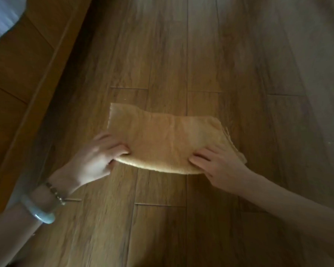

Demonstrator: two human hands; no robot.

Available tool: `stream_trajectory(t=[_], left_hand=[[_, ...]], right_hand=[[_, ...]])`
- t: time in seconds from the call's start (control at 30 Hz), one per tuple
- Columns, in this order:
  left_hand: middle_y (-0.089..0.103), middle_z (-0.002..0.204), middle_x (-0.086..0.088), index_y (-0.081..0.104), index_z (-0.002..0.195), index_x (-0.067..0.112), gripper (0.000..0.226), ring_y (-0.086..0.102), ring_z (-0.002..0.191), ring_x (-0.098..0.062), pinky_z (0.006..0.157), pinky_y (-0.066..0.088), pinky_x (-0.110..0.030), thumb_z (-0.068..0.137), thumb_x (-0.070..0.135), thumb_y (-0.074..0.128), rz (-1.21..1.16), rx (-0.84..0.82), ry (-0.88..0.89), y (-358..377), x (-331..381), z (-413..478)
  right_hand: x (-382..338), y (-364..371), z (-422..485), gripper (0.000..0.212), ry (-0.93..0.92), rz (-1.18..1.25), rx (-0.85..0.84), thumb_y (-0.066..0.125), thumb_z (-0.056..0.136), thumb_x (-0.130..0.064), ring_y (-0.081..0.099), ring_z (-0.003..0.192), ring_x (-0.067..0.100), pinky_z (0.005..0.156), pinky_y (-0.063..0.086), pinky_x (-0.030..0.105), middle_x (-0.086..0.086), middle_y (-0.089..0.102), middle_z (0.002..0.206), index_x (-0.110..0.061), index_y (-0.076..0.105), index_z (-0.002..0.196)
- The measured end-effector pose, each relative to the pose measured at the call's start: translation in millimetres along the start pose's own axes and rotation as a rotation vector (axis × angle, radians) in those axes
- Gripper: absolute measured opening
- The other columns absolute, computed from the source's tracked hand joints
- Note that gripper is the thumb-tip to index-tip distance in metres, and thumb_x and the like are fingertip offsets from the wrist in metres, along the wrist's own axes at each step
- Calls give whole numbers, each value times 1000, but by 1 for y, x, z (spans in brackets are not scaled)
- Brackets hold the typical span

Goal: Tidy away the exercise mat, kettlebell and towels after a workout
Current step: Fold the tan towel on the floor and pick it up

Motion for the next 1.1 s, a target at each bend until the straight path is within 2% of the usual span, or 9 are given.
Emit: stream_trajectory(t=[0.07,0.13,0.23,0.3,0.4,0.53,0.73,0.93,1.1], left_hand=[[68,100,2,68,92,21,34,65,96,-19,95,46,-35,69,44,77,-4,-216,-9,43,8,-18],[65,114,1,65,102,22,53,60,111,-21,101,42,-37,86,68,42,-46,-293,-102,69,10,-24],[46,140,-8,46,134,16,64,36,135,-25,113,15,-34,94,62,25,-94,-192,-205,80,19,-3],[25,152,-9,28,146,23,68,13,144,-27,115,5,-46,93,65,23,-82,-214,-185,94,28,10],[-2,159,-3,3,148,40,72,-14,144,-25,111,-6,-56,86,76,12,-46,-279,-251,124,24,14],[8,159,-1,1,146,46,73,-6,144,-24,110,-7,-58,81,80,6,-11,-242,-362,138,4,31],[-33,146,12,-29,133,52,71,-23,142,-23,110,-15,-60,72,81,-8,-33,-267,-489,128,-34,92],[-16,158,-2,-25,138,46,74,-23,142,-27,107,-16,-63,73,78,-17,3,-289,-248,140,46,118],[-13,158,-2,-16,143,44,69,-17,143,-29,107,-14,-65,83,75,0,-27,-284,-18,154,140,147]], right_hand=[[-9,46,-15,54,65,54,-413,52,89,-38,34,132,22,112,27,44,2,35,145,-27,37,140],[-12,69,-20,58,129,148,-397,45,88,-55,32,133,21,112,27,46,2,32,147,-29,38,139],[-1,79,-6,54,257,149,-3,36,89,-56,32,133,30,108,27,56,10,36,146,-27,48,133],[6,91,9,61,321,101,-15,30,90,-61,14,142,31,111,13,59,12,18,155,-31,35,143],[10,116,26,69,312,39,-67,28,87,-68,8,144,31,109,10,66,13,11,157,-35,21,147],[31,131,46,70,316,4,-38,28,85,-71,14,143,33,107,10,68,13,17,156,-38,23,146],[85,107,102,77,381,-47,-83,1,73,-80,-7,145,27,107,-12,60,6,-6,158,-46,-7,142],[113,117,-2,68,410,-74,-115,13,86,-72,-6,145,25,110,0,64,4,-4,159,-45,0,146],[119,125,-115,66,552,-66,-122,15,90,-69,8,144,28,109,9,63,7,8,158,-38,11,148]])
Point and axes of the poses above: each hand's wrist, its own z-axis towards the middle knuckle, its own y-axis out of the palm, x = y × z, the point moved 3 cm from there along z, towards the middle knuckle
